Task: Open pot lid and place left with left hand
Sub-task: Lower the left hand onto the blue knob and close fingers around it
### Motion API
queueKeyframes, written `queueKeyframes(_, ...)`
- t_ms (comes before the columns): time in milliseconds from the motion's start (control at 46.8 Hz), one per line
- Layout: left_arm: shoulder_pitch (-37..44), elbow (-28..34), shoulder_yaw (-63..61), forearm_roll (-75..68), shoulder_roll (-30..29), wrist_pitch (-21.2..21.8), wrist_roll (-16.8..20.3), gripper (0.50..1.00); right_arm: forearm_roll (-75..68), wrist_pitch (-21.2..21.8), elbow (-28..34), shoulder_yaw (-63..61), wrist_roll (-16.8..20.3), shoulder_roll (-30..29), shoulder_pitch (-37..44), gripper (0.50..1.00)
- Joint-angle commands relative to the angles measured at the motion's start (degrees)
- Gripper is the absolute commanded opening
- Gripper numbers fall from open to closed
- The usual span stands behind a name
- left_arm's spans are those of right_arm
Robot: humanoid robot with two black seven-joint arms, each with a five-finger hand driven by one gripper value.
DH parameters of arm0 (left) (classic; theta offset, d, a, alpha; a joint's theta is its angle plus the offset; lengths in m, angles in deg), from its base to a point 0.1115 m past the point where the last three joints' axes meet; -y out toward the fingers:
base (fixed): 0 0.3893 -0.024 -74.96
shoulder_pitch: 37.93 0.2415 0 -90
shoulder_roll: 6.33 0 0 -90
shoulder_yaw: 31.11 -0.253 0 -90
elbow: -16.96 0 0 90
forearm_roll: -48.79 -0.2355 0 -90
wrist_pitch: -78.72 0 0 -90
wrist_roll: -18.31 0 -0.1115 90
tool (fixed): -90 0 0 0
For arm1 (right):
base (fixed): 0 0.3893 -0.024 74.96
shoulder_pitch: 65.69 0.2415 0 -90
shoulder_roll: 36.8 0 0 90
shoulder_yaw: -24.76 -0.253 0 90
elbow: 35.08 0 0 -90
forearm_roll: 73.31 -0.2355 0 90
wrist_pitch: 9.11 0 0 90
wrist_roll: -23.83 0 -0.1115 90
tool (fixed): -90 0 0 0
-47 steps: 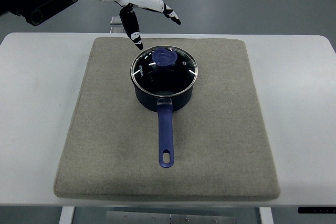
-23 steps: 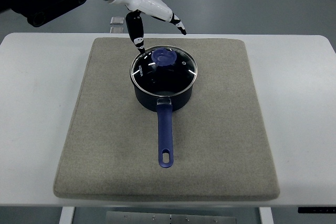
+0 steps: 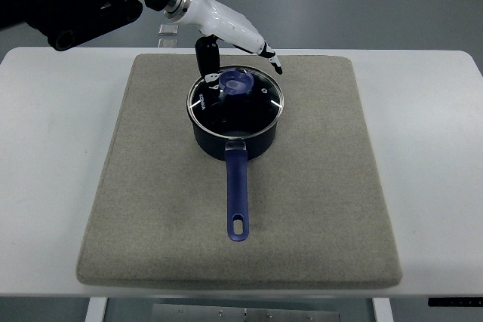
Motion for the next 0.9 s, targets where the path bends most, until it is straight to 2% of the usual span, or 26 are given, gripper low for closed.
queueKeyframes(0,0.1,0.0,-0.2,-0.1,0.0,0.0,0.0,0.994,0.0,0.0,0.0,0.0,0.0,0.0,0.0,0.917)
queueKeyframes(876,3.0,0.4,-0.5,-3.4,0.1,0.0,0.0,0.994,0.0,0.0,0.0,0.0,0.0,0.0,0.0,0.917)
